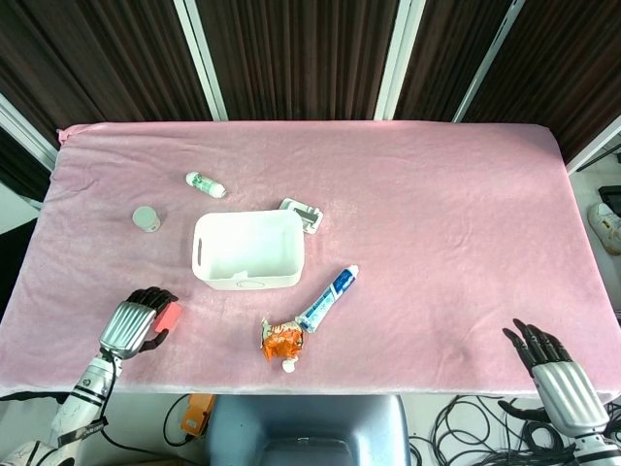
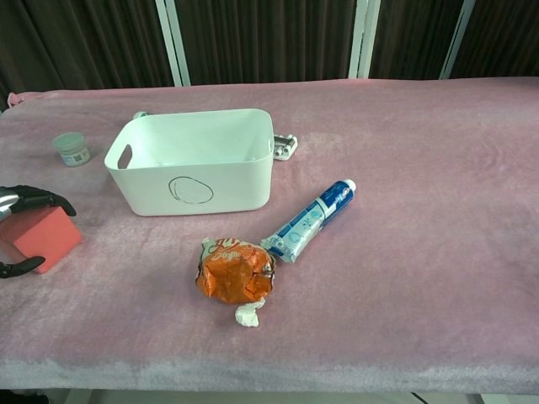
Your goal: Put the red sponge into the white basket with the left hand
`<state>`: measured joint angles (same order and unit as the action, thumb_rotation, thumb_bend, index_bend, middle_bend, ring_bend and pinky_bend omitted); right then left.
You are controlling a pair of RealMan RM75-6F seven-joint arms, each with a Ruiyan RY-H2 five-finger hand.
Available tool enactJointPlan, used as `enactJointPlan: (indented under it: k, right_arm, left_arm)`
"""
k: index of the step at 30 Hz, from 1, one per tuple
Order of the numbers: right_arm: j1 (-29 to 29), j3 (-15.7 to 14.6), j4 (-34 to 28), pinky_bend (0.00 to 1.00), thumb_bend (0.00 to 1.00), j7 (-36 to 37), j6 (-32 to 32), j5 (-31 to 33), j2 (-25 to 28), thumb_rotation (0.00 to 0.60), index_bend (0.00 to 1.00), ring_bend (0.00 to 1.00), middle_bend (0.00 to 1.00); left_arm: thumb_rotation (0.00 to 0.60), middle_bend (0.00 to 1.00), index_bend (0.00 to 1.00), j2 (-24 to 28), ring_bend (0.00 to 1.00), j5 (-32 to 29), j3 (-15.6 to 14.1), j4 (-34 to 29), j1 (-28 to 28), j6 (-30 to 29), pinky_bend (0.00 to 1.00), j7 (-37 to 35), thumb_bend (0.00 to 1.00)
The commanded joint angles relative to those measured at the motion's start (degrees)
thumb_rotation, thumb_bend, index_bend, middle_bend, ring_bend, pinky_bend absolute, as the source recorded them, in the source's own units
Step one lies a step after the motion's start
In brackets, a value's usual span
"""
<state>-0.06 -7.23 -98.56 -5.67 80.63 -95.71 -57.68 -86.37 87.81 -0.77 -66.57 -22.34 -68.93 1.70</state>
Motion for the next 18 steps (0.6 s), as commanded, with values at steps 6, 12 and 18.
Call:
enactJointPlan:
  k: [6,12,18]
  right_arm:
    - [0.17,-0.18,-0.05,0.23,0.10,0.69,0.03,-0.45,0.45,0.600,0.01,0.00,0.00]
    - [0.18,-0.35,0.13,0.23,0.10,1.52,0.41,-1.08,0.76,0.600,0.01,0.00,0.00]
    - [0.10,-0.56,0.55,0.23,0.10,2.71,1.01,-1.82,1.10,0.600,0.01,0.00,0.00]
  left_arm:
    - [0.600,0.42,0.37,6.43,0.42,2.74,1.43,-6.29,1.39,-7.79,0.56,-3.54,0.55]
    - [0.600,0.42,0.37,13.24,0.42,4.04,4.06,-14.70,-0.47,-9.26,0.56,-0.12,0.55]
    - [0.600,0.42,0.37,16.12,0.42,2.90,8.31,-23.99,-5.51,-4.92,0.56,8.54,0.55]
